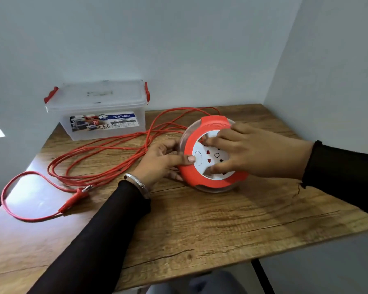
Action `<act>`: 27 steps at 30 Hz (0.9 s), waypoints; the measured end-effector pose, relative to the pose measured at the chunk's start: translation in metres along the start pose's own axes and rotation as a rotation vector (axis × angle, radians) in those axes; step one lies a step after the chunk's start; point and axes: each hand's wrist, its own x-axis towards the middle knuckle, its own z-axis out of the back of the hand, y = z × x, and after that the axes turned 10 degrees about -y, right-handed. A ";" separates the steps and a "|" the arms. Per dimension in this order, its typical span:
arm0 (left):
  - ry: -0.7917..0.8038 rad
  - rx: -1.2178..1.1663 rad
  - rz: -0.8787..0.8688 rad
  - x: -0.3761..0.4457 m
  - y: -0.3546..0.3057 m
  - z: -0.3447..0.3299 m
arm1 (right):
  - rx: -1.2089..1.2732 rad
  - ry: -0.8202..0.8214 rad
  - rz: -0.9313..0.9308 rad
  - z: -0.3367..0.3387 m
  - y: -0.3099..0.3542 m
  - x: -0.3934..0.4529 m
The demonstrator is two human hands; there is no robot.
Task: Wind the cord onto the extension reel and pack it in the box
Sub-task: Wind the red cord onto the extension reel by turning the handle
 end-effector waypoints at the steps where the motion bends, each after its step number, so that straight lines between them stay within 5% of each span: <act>1: 0.003 -0.001 -0.006 -0.001 0.000 0.000 | -0.013 0.027 0.031 0.000 -0.001 0.002; 7: -0.074 -0.042 -0.026 -0.003 0.000 -0.003 | -0.149 -0.008 -0.039 0.001 -0.001 0.009; 19: -0.120 -0.075 -0.107 -0.007 0.002 -0.014 | 0.122 -0.243 -1.041 -0.009 0.054 0.025; 27: -0.145 -0.091 -0.122 -0.008 0.004 -0.016 | 0.903 -0.500 -1.766 -0.015 0.073 0.042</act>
